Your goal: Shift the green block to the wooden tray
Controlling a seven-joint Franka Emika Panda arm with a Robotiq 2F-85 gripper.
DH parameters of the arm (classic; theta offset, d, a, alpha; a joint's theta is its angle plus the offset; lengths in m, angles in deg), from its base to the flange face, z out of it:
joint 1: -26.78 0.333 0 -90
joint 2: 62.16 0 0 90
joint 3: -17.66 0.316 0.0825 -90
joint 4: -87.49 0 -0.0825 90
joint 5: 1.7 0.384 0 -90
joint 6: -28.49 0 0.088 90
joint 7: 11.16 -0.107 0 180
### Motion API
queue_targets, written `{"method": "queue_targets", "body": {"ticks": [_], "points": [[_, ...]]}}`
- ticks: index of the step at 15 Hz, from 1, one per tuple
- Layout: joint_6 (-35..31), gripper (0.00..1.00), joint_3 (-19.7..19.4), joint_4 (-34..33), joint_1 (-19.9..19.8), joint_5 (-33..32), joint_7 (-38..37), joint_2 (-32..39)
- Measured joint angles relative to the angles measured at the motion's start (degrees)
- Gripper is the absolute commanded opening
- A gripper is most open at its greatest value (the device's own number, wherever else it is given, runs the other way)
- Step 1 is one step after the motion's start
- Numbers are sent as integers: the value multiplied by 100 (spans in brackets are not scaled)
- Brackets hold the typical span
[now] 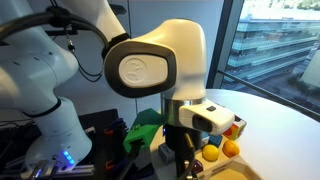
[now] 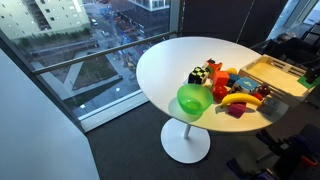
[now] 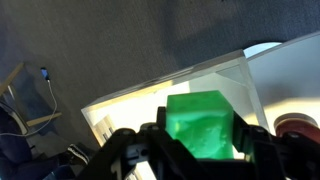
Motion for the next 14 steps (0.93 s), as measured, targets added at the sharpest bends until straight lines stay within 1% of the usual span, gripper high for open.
{"method": "queue_targets", "body": {"ticks": [1,3,8,10,14], "points": [[-11,88,-12,-37,5,-76,-111,56],[-15,99,-27,-90,26,-158,-253,147],[0,100,-42,-90,168,-164,-309,222],[72,100,-46,-58,305,65,-161,220],[421,100,-43,-17,689,995,545,161]]}}
